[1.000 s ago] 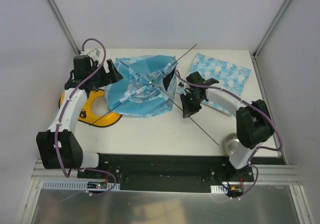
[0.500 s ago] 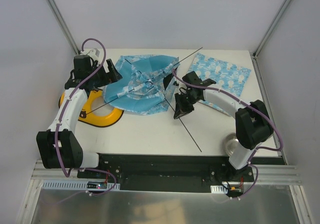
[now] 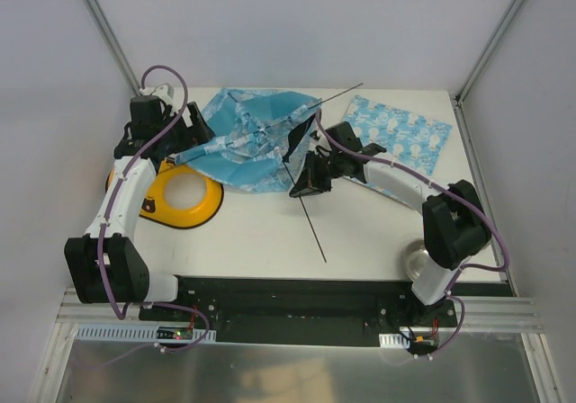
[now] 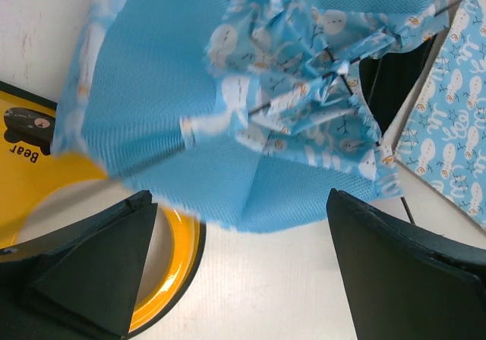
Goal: Set up the pet tent
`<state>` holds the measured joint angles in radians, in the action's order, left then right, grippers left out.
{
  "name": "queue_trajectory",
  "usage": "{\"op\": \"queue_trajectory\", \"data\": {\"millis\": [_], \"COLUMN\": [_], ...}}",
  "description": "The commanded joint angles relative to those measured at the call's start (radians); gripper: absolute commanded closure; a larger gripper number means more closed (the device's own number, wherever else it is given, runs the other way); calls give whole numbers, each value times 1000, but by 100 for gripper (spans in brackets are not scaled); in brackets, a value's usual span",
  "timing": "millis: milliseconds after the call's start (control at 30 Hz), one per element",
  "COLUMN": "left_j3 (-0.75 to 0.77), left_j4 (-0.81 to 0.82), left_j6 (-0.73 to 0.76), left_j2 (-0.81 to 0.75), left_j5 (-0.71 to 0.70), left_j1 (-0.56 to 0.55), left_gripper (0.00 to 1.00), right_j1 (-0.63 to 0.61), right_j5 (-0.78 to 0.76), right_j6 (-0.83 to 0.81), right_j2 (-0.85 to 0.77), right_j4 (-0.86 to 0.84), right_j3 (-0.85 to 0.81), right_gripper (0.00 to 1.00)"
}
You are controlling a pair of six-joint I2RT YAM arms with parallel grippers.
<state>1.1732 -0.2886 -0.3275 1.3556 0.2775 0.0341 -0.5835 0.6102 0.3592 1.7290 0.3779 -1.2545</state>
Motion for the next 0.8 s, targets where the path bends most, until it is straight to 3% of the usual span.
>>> {"op": "queue_trajectory", "data": {"millis": [0, 333, 767], "left_j3": [46, 33, 16], "left_j4": [-9, -26, -24], "left_j6": [8, -36, -128], "left_j2": [-16, -38, -46], "left_j5": [-15, 77, 315], "left_j1": [4, 1, -5], "left_gripper": [1, 4, 10], "right_j1": [2, -18, -133], "right_j5": [-6, -16, -188], "right_j6": [230, 366, 109], "right_j2": [4, 107, -43], "right_j4": [-250, -372, -405], "right_j3": [-3, -94, -37], "right_gripper": [100, 100, 100]}}
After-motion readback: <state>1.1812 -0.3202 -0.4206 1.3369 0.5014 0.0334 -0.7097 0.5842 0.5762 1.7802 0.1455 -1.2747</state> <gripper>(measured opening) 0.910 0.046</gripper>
